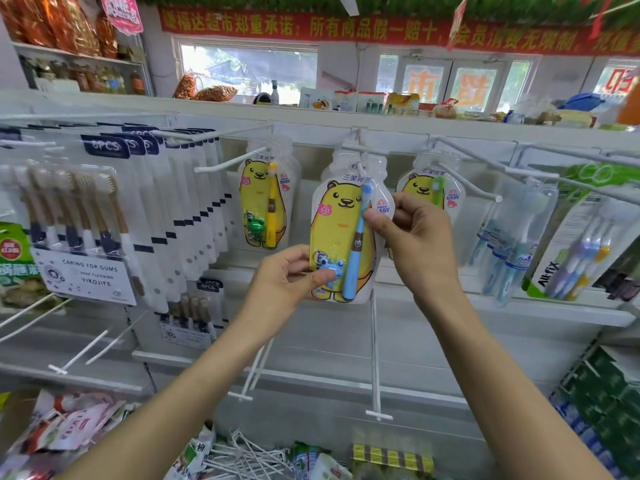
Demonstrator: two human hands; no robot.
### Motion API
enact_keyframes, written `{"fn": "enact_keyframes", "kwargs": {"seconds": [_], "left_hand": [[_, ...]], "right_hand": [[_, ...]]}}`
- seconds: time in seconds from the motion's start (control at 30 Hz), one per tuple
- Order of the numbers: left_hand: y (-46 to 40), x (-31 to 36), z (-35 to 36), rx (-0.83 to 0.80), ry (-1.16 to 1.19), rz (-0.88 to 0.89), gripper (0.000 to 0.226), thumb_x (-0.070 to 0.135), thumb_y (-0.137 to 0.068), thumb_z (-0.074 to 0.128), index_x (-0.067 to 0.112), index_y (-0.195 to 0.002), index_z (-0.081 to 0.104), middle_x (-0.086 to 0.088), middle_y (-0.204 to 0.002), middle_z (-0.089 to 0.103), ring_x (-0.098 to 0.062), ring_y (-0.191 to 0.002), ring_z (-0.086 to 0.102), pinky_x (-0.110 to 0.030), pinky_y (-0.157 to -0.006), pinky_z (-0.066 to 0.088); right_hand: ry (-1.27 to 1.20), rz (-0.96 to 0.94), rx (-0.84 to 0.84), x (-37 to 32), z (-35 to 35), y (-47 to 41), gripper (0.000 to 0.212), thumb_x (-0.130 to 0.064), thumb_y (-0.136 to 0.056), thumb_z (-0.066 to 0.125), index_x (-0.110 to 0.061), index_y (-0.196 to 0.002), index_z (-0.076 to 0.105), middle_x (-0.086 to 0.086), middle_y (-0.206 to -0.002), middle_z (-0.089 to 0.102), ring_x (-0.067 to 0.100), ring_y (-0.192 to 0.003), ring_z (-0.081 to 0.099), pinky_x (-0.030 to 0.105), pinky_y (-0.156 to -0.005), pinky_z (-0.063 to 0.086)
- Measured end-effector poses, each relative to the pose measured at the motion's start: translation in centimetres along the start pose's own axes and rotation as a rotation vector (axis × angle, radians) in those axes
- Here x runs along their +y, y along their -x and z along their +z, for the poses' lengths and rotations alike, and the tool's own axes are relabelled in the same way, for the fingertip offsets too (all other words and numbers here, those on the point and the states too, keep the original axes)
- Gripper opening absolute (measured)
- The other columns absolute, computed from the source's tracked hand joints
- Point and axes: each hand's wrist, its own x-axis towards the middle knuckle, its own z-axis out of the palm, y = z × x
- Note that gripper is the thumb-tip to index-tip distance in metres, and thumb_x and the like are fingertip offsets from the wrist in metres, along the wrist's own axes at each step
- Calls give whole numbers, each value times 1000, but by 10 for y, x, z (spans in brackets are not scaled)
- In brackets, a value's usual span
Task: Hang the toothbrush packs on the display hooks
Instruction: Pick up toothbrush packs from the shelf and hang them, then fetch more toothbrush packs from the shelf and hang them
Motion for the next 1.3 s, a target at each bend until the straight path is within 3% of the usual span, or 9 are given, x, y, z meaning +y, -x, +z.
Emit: {"fn": "enact_keyframes", "kwargs": {"seconds": [0.07, 0.23, 0.43, 0.57, 0.7, 0.8, 0.93, 1.07, 1.3], "left_hand": [[-15, -8, 1, 0, -11, -17, 25, 19, -75, 73, 17, -99, 67, 3, -89, 78, -15, -77, 74, -31, -66, 62], [-45, -25, -3, 20, -79, 2, 17, 12, -86, 72, 19, -101, 69, 1, -94, 78, -20, -84, 74, -40, -74, 61], [-62, -36, -3, 32, -129, -19, 22, 15, -89, 71, 13, -111, 67, -6, -103, 77, -29, -94, 74, -48, -82, 60], [-58, -36, -2, 46, -205, -23, 11, 22, -91, 69, 17, -101, 67, -6, -96, 76, -21, -84, 75, -40, -74, 61], [-47, -46, -13, 74, -444, -73, 10, 39, -88, 73, 30, -89, 69, 2, -85, 76, -15, -73, 74, -45, -77, 61], [-36, -51, -22, 124, -678, -63, 6, 37, -83, 76, 39, -82, 70, 14, -81, 75, -4, -78, 71, -39, -83, 59], [-8, -41, -13, 81, -956, 45, 13, 31, -90, 68, 32, -103, 72, 16, -99, 74, -7, -97, 69, -35, -89, 55], [20, -32, 9, -25, -1138, 219, 30, 32, -91, 65, 29, -121, 65, 9, -121, 67, -20, -115, 59, -36, -93, 46], [46, -28, 72, -233, -1213, 489, 53, 43, -87, 58, 25, -136, 54, 3, -132, 60, -24, -122, 53, -41, -101, 45]], "right_hand": [[31, 1, 2, 7, 0, -11, 11, -11, -91, 70, -6, -101, 71, 4, -92, 78, 19, -88, 75, 40, -78, 61], [164, 5, 21, 23, 6, -36, 8, -16, -93, 69, -8, -96, 70, -2, -82, 75, -4, -64, 66, 12, -54, 45], [255, 0, 17, 34, 3, -53, 6, -22, -91, 71, -16, -93, 70, 0, -86, 77, 11, -78, 73, 28, -64, 56], [293, -24, 7, 30, 2, -49, 6, -25, -92, 70, -19, -93, 68, -3, -85, 75, 4, -72, 69, 20, -56, 51], [402, 6, -25, 33, -8, -33, 13, -27, -91, 70, -15, -95, 70, -1, -80, 73, 15, -73, 71, 43, -67, 61], [554, 18, -46, 36, -21, -13, 10, -21, -91, 69, -13, -95, 70, -2, -78, 72, 15, -71, 71, 44, -72, 59], [834, -40, -88, 36, -44, 22, 15, -22, -94, 66, -16, -107, 70, -2, -96, 74, 18, -85, 69, 32, -79, 54], [923, -81, -156, 39, -71, 68, 23, -23, -93, 65, -19, -115, 64, -3, -106, 71, 21, -94, 67, 43, -81, 56], [1136, -146, -197, 28, -127, 142, 40, -20, -91, 68, -15, -131, 61, 6, -128, 63, 29, -118, 57, 45, -96, 51]]}}
